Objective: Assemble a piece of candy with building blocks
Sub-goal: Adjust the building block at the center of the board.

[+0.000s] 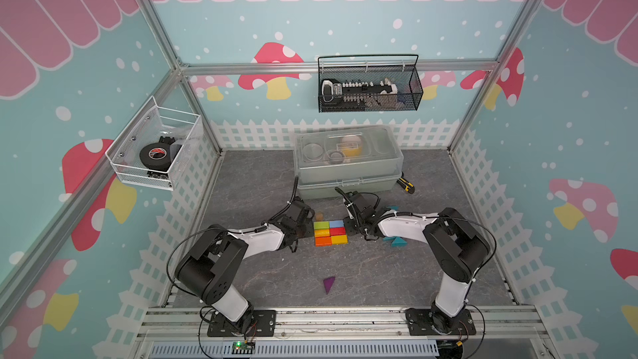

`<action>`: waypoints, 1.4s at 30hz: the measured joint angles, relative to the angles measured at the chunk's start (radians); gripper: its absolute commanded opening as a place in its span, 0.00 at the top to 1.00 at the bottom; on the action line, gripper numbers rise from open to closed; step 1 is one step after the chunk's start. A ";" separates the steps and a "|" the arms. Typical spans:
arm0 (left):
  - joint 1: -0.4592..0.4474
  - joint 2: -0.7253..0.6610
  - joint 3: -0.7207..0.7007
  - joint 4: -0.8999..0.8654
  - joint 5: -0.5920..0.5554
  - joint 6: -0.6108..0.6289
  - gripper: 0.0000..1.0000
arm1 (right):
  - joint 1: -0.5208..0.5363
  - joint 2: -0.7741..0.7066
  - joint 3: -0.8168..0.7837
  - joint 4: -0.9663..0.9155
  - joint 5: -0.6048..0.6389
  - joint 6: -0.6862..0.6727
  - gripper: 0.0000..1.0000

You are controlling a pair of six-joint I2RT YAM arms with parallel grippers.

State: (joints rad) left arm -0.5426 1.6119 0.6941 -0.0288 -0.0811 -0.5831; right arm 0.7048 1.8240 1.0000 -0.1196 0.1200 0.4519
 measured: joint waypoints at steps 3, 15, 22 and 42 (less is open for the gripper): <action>-0.001 -0.006 -0.007 0.004 0.014 0.002 0.70 | 0.000 0.000 0.000 0.000 -0.001 0.000 0.63; -0.003 -0.011 -0.016 0.015 0.034 0.005 0.70 | -0.004 0.000 0.000 0.003 -0.005 0.001 0.62; -0.003 -0.014 -0.025 0.032 0.051 0.005 0.69 | -0.004 0.000 -0.003 0.013 -0.008 0.002 0.62; -0.007 -0.070 -0.045 -0.043 0.026 0.006 0.59 | -0.015 -0.027 -0.030 -0.006 0.025 0.006 0.60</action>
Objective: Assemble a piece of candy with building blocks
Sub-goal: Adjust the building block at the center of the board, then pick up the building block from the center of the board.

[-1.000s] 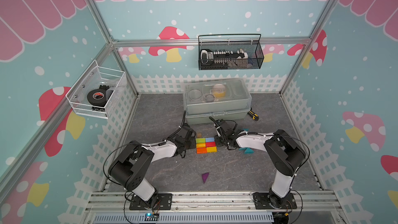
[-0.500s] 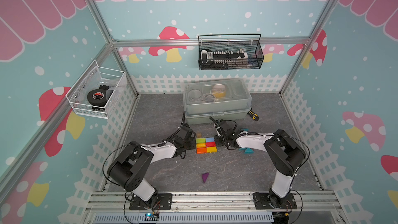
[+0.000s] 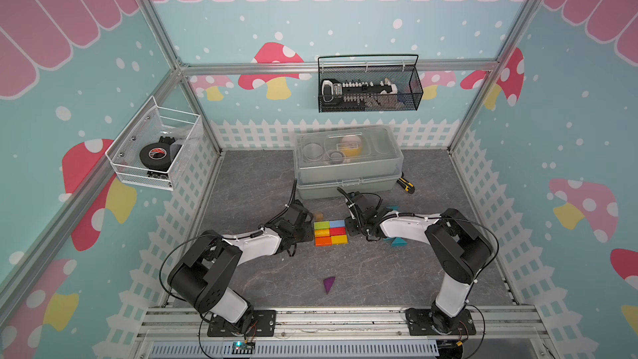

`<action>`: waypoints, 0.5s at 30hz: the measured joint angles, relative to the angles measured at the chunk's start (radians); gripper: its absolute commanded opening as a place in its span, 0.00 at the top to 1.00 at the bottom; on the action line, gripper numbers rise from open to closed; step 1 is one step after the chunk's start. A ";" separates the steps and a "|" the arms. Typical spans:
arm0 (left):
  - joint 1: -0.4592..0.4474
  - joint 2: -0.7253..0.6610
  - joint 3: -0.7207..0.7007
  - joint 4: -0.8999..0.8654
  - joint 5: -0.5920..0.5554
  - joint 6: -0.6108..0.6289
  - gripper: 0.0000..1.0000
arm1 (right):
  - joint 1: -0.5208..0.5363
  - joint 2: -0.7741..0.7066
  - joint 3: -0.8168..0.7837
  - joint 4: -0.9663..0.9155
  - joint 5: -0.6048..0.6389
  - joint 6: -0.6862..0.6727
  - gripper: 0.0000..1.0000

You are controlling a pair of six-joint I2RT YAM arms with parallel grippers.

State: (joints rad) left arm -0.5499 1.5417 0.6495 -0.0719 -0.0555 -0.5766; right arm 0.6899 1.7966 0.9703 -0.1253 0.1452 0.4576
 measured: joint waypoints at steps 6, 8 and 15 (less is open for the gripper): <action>0.001 -0.055 -0.007 -0.110 -0.031 -0.003 0.58 | -0.007 -0.077 -0.021 -0.063 0.022 -0.012 0.54; 0.003 -0.092 -0.013 -0.154 -0.042 -0.003 0.58 | -0.008 -0.118 -0.021 -0.075 0.020 -0.021 0.51; 0.021 -0.455 -0.015 -0.314 -0.145 0.024 0.35 | -0.006 -0.201 0.018 -0.084 -0.050 -0.034 0.44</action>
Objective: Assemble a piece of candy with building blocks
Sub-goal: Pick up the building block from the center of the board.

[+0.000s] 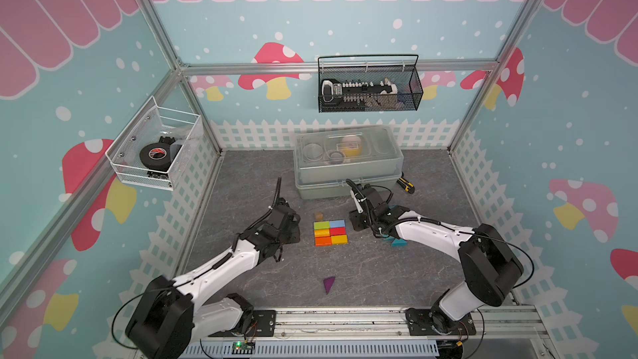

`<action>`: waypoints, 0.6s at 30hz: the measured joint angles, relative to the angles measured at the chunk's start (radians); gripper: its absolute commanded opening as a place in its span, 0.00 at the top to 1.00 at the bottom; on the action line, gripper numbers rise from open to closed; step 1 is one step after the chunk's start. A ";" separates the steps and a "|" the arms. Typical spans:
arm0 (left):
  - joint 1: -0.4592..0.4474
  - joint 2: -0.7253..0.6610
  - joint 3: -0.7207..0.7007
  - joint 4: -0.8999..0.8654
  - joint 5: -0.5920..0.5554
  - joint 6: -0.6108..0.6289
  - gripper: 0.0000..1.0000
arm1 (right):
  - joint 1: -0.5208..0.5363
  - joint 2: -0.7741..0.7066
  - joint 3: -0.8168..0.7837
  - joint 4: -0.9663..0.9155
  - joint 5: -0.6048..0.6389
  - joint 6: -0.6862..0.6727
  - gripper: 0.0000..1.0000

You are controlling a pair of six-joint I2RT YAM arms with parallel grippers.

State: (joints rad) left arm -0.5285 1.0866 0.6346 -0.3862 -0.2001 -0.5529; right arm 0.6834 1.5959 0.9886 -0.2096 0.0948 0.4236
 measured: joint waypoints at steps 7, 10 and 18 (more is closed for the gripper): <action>0.012 -0.292 -0.061 -0.033 -0.064 -0.004 0.28 | 0.058 0.134 0.209 -0.011 -0.089 0.016 0.37; 0.012 -0.311 -0.096 -0.062 -0.078 -0.005 0.28 | 0.094 0.215 0.289 -0.013 -0.112 0.029 0.35; 0.012 -0.336 -0.143 -0.084 -0.141 -0.004 0.28 | 0.143 0.396 0.430 -0.057 -0.093 0.062 0.36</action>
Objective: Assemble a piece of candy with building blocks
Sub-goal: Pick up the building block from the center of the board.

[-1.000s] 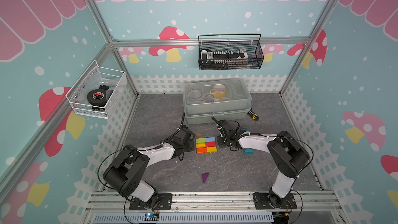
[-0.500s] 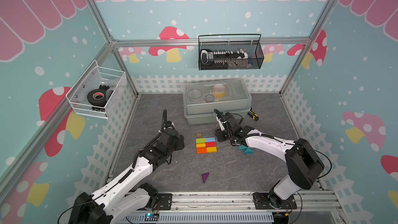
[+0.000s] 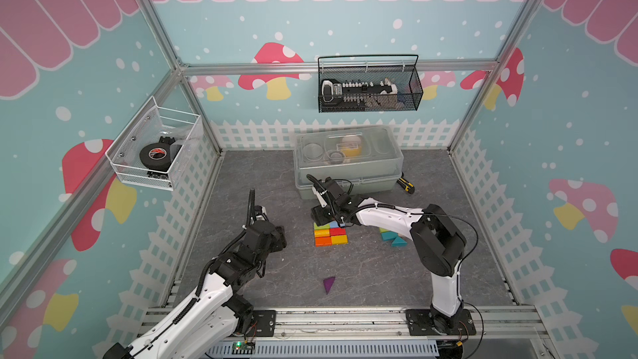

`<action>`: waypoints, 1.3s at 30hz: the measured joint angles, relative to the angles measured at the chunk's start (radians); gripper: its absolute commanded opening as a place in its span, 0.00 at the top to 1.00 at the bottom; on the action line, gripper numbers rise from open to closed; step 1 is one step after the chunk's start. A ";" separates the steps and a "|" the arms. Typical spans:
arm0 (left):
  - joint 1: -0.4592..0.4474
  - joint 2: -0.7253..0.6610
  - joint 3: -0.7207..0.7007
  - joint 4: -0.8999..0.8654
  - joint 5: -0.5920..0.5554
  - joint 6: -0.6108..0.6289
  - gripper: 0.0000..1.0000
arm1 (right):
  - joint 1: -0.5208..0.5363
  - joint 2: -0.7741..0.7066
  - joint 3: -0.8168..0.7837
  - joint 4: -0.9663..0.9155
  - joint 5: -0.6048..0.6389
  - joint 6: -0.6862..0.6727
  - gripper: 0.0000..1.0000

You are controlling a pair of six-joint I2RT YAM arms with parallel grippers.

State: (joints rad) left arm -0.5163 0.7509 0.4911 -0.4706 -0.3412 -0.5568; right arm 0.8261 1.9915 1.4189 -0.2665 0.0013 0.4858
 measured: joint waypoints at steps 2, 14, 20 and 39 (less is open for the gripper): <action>0.000 -0.004 -0.014 -0.002 -0.008 0.000 0.28 | 0.000 0.031 0.022 -0.014 0.011 0.007 0.37; 0.000 -0.062 -0.039 -0.003 -0.030 0.000 0.28 | -0.001 0.151 0.116 -0.045 0.042 0.034 0.52; 0.000 -0.063 -0.042 -0.003 -0.030 0.000 0.28 | -0.001 0.167 0.127 -0.052 0.045 0.034 0.61; 0.000 -0.113 -0.021 -0.034 -0.002 -0.014 0.29 | 0.000 0.077 0.063 0.055 -0.133 0.034 0.81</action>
State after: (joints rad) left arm -0.5163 0.6380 0.4698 -0.5041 -0.3431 -0.5705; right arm 0.8257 2.0689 1.4815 -0.2115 -0.1318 0.5201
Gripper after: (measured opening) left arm 0.712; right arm 0.283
